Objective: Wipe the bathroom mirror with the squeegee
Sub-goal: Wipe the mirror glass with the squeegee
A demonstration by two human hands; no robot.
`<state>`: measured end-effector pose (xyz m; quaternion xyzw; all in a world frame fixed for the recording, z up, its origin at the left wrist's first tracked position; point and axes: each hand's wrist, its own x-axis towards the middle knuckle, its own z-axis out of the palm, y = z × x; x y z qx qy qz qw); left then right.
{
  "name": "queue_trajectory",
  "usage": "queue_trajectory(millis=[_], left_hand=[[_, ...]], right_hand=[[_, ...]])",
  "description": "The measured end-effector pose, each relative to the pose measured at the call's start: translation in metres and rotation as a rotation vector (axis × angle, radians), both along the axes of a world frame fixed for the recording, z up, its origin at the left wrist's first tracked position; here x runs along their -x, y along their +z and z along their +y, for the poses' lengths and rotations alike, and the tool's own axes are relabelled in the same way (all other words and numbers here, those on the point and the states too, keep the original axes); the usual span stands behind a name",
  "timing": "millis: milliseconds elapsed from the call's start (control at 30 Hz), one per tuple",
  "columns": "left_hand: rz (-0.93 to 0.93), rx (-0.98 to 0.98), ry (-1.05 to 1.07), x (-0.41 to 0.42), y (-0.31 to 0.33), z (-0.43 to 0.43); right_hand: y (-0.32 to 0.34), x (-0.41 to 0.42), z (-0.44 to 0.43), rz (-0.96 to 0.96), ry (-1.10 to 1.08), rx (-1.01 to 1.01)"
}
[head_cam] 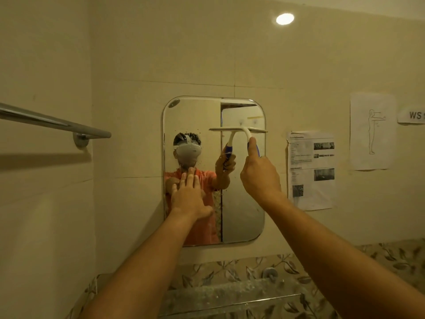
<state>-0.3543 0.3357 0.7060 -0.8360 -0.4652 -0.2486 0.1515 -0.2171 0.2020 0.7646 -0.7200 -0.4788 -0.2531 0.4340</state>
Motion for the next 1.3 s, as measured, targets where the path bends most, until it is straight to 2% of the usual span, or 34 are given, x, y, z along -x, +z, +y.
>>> queue_trajectory(millis=[300, 467, 700, 900, 1100, 1300], left_hand=[[0.009, 0.047, 0.026, -0.001, 0.004, -0.006], [0.016, 0.068, 0.02, -0.003, 0.007, -0.01], [0.024, 0.062, 0.024, -0.004, 0.008, -0.011], [0.026, 0.037, 0.026, -0.005, 0.005, -0.008], [0.037, 0.027, -0.013, -0.001, 0.004, -0.005], [0.059, 0.015, -0.006, 0.001, 0.003, 0.001]], right_hand=[[-0.055, 0.0, -0.012, 0.037, -0.016, 0.098], [-0.064, -0.003, -0.023, 0.036, -0.01, 0.135], [0.006, -0.004, -0.031, -0.026, 0.064, -0.068], [0.065, 0.018, -0.01, -0.085, 0.083, -0.074], [0.081, 0.035, 0.031, -0.091, 0.079, -0.05], [0.056, 0.045, 0.041, -0.078, 0.048, -0.065]])
